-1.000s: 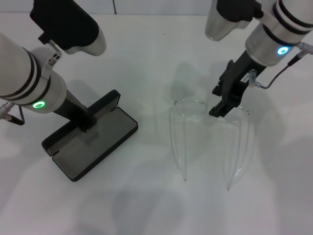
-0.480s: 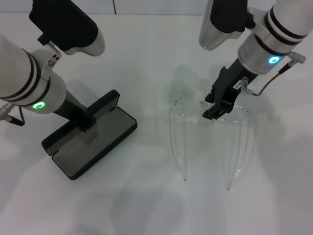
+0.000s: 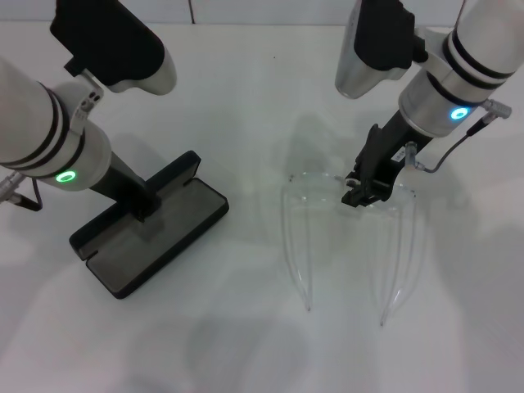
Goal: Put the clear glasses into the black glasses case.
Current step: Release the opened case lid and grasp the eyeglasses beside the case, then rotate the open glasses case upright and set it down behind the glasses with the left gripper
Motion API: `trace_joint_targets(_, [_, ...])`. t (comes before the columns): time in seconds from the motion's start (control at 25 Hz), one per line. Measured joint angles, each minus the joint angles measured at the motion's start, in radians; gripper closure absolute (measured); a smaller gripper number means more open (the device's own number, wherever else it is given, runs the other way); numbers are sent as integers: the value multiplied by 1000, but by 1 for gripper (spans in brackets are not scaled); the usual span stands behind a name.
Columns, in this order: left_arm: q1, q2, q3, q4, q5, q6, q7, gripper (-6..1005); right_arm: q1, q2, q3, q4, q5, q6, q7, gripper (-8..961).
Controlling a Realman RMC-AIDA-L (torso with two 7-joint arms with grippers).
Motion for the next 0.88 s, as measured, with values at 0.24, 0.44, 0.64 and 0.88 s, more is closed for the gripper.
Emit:
trace_joint_targets(0.24, [8,0,0,0,-1,-1,-1,753,-7,0,-19,-9,15,3,-4,682])
trace_joint_targets(0.44, [17,0,0,5,-1,-1,2,753,-71,0,-18,-103,16,-4,5,820])
trace_joint_targets(0.64, [26,0,1,4,4,4,3,759,-244,-4,-5,-378,18,-66,45,859])
trace_joint_targets(0.88, [4,1,6,28,5,3,18,797,-591,-7,80,-856,88,-197,69,863])
